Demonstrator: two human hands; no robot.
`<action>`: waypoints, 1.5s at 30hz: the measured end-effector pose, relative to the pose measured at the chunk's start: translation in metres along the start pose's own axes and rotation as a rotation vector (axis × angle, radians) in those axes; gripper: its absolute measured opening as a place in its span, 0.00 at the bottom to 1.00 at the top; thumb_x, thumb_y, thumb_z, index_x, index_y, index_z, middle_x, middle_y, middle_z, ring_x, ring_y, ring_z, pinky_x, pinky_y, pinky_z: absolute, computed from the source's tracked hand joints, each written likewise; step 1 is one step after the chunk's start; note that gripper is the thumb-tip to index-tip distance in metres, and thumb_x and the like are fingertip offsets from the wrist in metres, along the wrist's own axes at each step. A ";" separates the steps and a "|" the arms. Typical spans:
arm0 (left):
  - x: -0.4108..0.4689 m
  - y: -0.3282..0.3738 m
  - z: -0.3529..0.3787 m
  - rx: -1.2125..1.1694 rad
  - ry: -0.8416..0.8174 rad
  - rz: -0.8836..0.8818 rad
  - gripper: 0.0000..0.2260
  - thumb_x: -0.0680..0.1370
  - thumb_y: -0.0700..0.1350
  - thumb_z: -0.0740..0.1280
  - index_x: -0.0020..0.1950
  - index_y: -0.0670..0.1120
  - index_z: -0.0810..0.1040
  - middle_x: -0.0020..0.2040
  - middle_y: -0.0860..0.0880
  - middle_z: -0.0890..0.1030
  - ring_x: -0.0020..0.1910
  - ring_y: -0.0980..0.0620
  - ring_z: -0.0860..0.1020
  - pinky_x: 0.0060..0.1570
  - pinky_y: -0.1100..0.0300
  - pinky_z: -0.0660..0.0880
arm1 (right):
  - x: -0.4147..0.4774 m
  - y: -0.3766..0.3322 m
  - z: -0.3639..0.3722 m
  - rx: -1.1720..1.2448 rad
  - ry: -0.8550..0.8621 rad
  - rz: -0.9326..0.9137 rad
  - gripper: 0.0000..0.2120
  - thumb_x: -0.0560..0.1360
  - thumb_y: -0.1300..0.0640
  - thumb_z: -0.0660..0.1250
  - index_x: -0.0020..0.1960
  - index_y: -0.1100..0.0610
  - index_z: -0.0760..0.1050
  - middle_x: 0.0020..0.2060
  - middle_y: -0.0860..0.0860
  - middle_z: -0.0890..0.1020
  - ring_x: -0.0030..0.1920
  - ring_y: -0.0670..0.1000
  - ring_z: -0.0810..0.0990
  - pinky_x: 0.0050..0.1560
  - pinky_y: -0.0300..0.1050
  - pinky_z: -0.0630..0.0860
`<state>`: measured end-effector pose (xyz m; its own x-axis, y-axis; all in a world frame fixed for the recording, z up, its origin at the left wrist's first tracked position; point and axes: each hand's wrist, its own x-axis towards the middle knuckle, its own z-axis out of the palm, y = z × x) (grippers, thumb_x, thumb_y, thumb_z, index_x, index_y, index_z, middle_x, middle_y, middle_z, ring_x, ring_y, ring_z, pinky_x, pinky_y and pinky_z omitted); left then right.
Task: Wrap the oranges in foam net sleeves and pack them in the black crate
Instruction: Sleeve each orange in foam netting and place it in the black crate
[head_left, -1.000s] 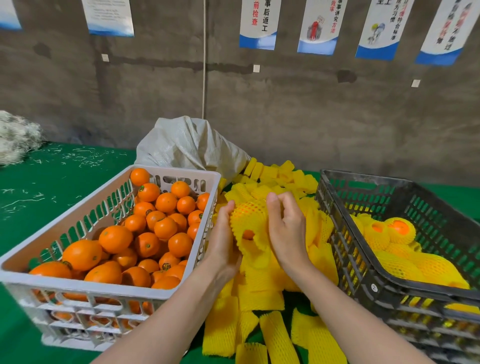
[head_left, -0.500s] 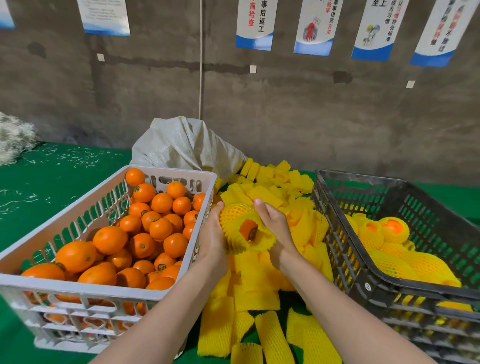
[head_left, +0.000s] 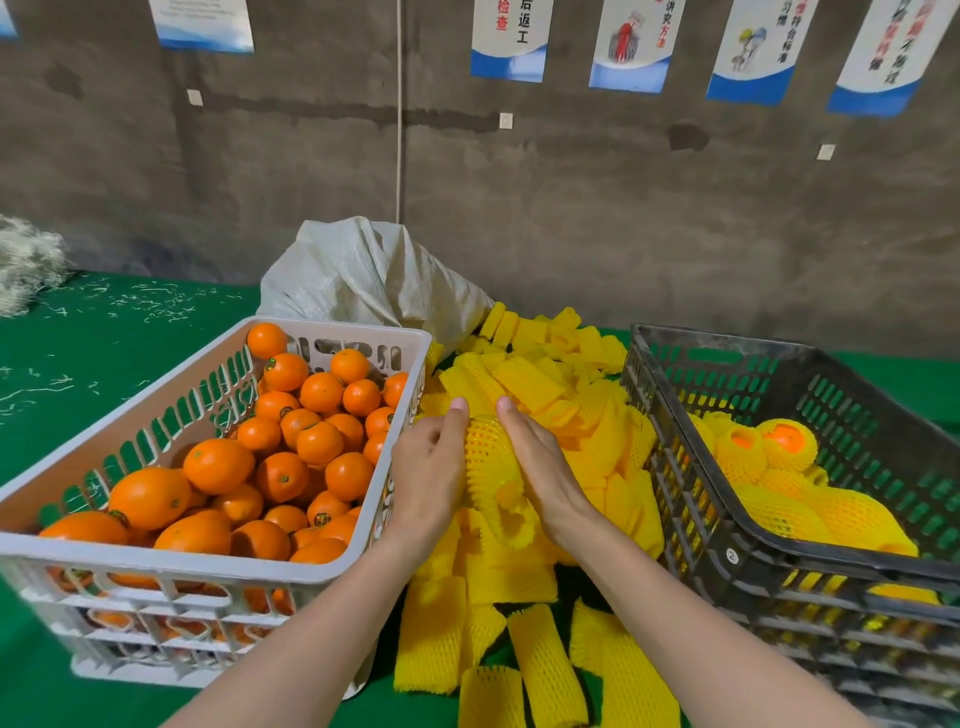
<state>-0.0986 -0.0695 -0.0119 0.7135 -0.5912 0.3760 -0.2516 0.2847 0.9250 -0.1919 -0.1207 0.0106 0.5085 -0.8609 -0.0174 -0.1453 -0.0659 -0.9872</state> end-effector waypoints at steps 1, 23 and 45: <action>0.001 0.001 -0.001 0.095 0.024 0.104 0.25 0.78 0.51 0.65 0.22 0.51 0.62 0.22 0.55 0.64 0.24 0.58 0.64 0.30 0.62 0.60 | 0.001 0.002 0.000 0.013 0.031 -0.009 0.25 0.77 0.39 0.57 0.63 0.57 0.73 0.63 0.53 0.75 0.61 0.53 0.73 0.65 0.52 0.68; 0.011 0.003 0.001 -0.166 -0.224 -0.142 0.21 0.72 0.61 0.61 0.30 0.46 0.71 0.28 0.53 0.74 0.27 0.60 0.71 0.31 0.65 0.67 | -0.005 0.012 -0.009 0.649 -0.143 0.074 0.11 0.76 0.51 0.61 0.45 0.55 0.81 0.39 0.52 0.85 0.39 0.49 0.84 0.38 0.41 0.80; 0.006 -0.001 0.003 -0.445 -0.670 -0.789 0.21 0.68 0.63 0.66 0.50 0.48 0.82 0.41 0.45 0.84 0.35 0.49 0.82 0.29 0.61 0.75 | 0.002 0.007 -0.028 -0.175 0.260 -0.624 0.15 0.73 0.45 0.60 0.35 0.53 0.64 0.28 0.46 0.65 0.30 0.43 0.65 0.31 0.45 0.63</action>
<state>-0.0958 -0.0755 -0.0104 0.0413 -0.9728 -0.2280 0.4656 -0.1832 0.8658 -0.2162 -0.1371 0.0077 0.3249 -0.7270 0.6049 -0.0377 -0.6490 -0.7598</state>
